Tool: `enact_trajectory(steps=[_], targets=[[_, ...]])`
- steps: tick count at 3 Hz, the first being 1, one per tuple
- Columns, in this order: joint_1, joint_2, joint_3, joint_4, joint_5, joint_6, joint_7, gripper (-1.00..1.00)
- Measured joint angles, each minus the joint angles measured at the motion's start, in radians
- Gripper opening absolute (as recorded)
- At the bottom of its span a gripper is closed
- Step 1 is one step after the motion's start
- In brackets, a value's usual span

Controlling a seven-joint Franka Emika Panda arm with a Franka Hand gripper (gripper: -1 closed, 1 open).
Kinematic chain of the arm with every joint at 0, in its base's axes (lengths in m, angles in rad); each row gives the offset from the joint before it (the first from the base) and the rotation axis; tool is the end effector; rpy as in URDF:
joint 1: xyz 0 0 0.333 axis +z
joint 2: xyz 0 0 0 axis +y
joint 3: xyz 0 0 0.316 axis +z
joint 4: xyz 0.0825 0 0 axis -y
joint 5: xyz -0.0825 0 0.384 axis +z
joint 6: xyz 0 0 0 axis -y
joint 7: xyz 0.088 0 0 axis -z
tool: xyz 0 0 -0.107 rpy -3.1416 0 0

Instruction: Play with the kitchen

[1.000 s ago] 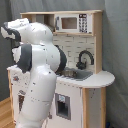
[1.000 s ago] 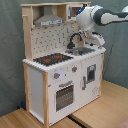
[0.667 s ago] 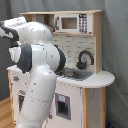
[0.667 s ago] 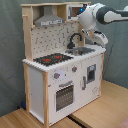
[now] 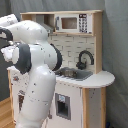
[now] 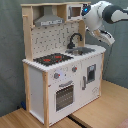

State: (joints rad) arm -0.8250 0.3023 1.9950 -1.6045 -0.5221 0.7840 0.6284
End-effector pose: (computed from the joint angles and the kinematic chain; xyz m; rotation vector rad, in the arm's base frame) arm 0.2971 0.3264 0.6241 2.3852 0.5109 -0.3263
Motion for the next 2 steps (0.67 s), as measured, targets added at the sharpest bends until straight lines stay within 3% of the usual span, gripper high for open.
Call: enact_trajectory(steps=[1, 2], targets=[[0.016, -0.033, 0.053, -0.009, -0.046, -0.074, -0.010, 1.00], [0.054, -0.102, 0.059, -0.031, -0.075, -0.098, -0.061, 1.00]])
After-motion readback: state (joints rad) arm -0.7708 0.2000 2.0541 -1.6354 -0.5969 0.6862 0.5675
